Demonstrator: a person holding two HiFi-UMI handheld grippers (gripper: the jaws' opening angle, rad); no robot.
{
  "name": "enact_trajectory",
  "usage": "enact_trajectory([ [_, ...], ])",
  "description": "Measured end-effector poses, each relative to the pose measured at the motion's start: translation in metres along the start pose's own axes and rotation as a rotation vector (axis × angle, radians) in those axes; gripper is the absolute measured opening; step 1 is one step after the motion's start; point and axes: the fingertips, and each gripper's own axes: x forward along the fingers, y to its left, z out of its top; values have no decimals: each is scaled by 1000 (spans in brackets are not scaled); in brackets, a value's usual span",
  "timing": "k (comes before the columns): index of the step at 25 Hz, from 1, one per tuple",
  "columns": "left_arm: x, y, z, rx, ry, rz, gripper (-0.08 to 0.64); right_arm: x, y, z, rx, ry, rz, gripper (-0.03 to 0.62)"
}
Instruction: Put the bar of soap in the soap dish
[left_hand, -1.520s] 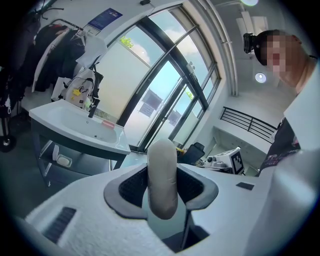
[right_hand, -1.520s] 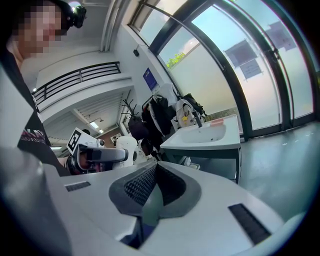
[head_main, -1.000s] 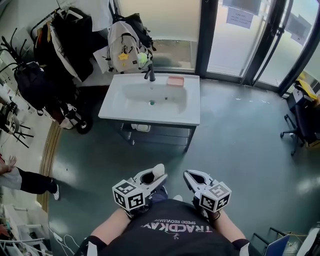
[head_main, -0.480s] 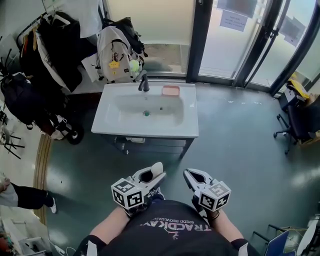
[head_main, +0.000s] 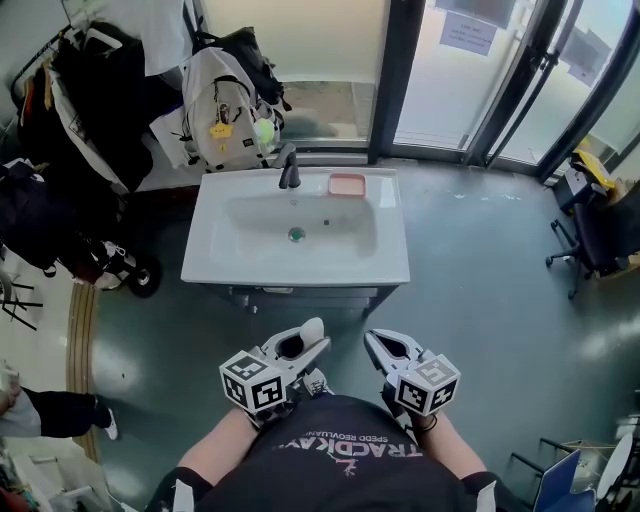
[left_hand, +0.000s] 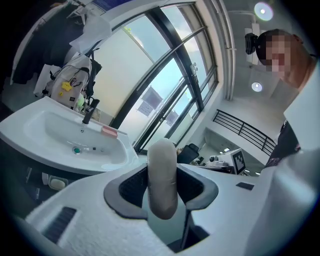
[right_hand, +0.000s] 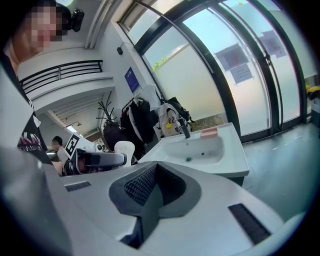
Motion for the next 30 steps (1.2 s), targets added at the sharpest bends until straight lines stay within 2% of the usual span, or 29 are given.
enact_trajectory([
  [8, -7, 25, 18, 27, 16, -24, 170, 32, 5, 6, 4, -5, -14, 9],
  [16, -26, 36, 32, 35, -11, -11, 170, 55, 21, 13, -18, 15, 11, 9],
  [22, -32, 48, 33, 18, -32, 20, 170, 73, 24, 17, -33, 38, 46, 9],
  [30, -18, 61, 45, -9, -84, 74, 170, 86, 4, 34, -53, 58, 86, 9],
])
